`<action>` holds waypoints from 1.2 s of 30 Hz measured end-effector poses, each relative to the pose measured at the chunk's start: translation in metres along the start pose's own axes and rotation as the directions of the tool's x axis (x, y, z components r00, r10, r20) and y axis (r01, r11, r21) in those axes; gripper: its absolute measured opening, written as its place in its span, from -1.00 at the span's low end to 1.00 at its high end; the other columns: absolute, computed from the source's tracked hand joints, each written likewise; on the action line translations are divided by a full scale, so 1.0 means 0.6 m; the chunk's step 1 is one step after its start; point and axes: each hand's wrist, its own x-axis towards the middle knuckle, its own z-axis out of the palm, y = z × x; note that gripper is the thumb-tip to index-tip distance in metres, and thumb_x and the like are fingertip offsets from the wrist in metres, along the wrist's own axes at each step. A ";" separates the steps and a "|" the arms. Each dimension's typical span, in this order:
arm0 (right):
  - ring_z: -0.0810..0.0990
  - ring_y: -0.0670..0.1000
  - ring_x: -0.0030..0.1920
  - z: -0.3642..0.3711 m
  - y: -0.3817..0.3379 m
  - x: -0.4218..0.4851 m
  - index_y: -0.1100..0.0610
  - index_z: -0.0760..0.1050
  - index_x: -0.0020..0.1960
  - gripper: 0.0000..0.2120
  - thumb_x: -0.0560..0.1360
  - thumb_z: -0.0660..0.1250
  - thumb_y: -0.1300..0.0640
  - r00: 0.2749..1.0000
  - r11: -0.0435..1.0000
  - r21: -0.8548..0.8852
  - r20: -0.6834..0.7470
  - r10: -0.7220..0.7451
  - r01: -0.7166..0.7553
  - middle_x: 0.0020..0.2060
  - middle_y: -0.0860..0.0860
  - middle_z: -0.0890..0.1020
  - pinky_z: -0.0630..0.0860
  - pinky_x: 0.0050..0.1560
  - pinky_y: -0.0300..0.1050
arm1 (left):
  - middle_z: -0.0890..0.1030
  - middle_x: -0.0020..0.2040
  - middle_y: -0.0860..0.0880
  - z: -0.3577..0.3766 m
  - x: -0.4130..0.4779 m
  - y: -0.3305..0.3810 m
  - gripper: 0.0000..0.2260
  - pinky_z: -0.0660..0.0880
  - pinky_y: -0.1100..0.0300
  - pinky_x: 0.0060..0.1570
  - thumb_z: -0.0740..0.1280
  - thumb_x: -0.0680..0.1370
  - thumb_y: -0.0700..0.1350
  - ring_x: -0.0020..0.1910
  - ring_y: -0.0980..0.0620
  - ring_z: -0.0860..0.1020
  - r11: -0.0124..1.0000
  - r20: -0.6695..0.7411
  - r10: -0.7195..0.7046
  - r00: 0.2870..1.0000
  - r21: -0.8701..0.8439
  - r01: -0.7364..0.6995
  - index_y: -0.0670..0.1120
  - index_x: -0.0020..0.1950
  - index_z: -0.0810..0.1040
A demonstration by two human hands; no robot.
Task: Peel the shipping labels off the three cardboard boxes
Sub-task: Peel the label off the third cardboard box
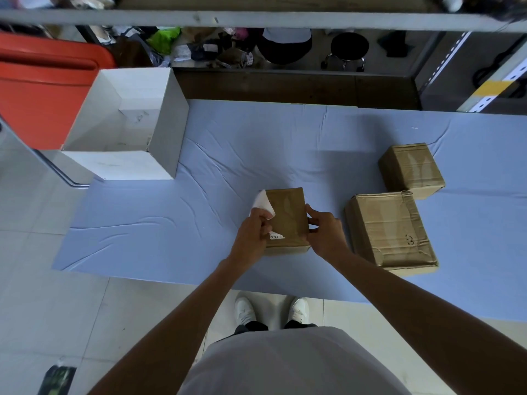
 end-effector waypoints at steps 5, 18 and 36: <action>0.57 0.16 0.21 -0.001 -0.001 0.000 0.15 0.30 0.46 -0.36 0.43 0.40 0.39 1.000 1.000 -0.021 0.007 -0.013 0.013 0.30 0.12 0.52 0.54 0.18 0.11 | 0.40 -0.24 0.00 -0.001 0.001 -0.003 -0.76 0.41 0.22 -0.06 0.15 0.51 -0.46 -0.21 0.04 0.43 1.000 -0.004 0.014 1.000 -0.016 -0.014 -0.23 0.11 0.39; 0.56 0.16 0.22 -0.003 -0.005 -0.001 0.19 0.27 0.47 -0.36 0.44 0.41 0.36 1.000 0.999 -0.039 0.020 -0.016 0.017 0.30 0.11 0.51 0.53 0.20 0.10 | 0.40 -0.25 -0.02 -0.007 0.001 -0.003 -0.77 0.33 0.43 -0.20 0.13 0.53 -0.43 -0.22 0.03 0.39 0.999 0.037 0.008 0.999 -0.051 -0.006 -0.13 0.04 0.38; 0.60 0.12 0.17 0.000 -0.010 -0.004 0.14 0.33 0.44 -0.41 0.46 0.39 0.34 1.000 0.990 -0.143 -0.023 -0.016 0.012 0.27 0.12 0.54 0.56 0.15 0.04 | 0.53 -0.09 -0.01 -0.044 0.026 0.016 -0.84 0.37 0.46 -0.18 0.19 0.57 -0.29 -0.08 0.06 0.50 0.996 -0.160 -0.028 0.987 -0.091 0.013 -0.19 0.12 0.47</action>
